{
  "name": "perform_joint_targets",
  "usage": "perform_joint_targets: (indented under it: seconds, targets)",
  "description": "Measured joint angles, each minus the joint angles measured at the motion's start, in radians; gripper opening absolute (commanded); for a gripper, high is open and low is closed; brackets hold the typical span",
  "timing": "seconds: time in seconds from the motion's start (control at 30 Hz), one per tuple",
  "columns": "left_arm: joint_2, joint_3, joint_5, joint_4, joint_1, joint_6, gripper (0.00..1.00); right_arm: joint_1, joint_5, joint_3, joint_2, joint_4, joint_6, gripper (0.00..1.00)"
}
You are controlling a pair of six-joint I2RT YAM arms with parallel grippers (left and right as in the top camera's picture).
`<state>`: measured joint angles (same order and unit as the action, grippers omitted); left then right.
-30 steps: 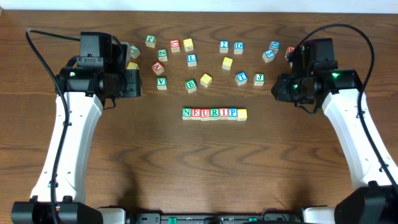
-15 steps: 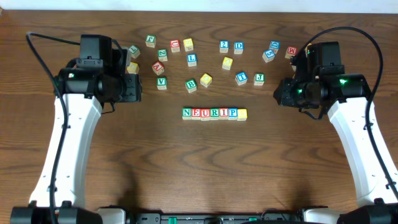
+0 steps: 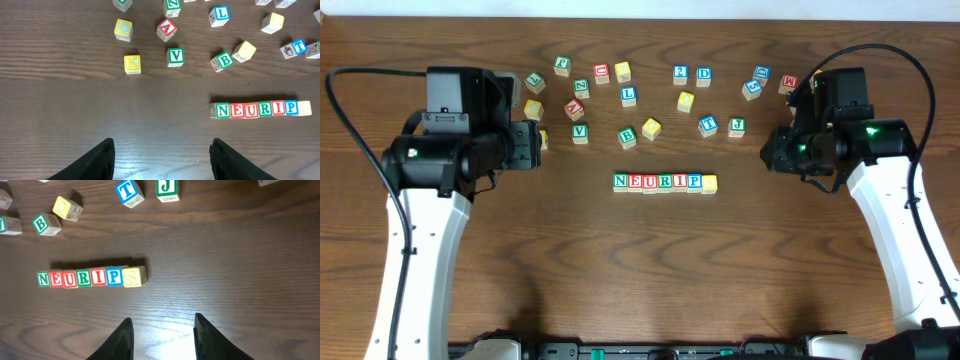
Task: Spell out NEURIPS
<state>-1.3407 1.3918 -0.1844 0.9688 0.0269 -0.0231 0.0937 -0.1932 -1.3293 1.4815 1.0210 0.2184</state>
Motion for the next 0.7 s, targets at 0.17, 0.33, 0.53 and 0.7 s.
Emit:
perform_joint_targets:
  seconds: [0.17, 0.33, 0.53, 0.7]
  targets:
    - [0.004, 0.000, 0.000, 0.015, 0.000, 0.000, 0.98, 0.000, 0.005, 0.000, -0.025, -0.001, -0.004, 0.35]
    - [0.004, 0.000, 0.000, 0.022, 0.000, 0.000, 0.98, 0.000, 0.019, 0.000, -0.100, -0.032, -0.011, 0.43]
    - [0.004, 0.000, 0.000, 0.022, 0.000, 0.000, 0.98, 0.000, 0.030, 0.000, -0.177, -0.068, -0.021, 0.73]
    - [0.004, 0.000, 0.000, 0.022, 0.000, 0.000, 0.98, 0.000, 0.037, 0.000, -0.229, -0.073, -0.021, 0.99]
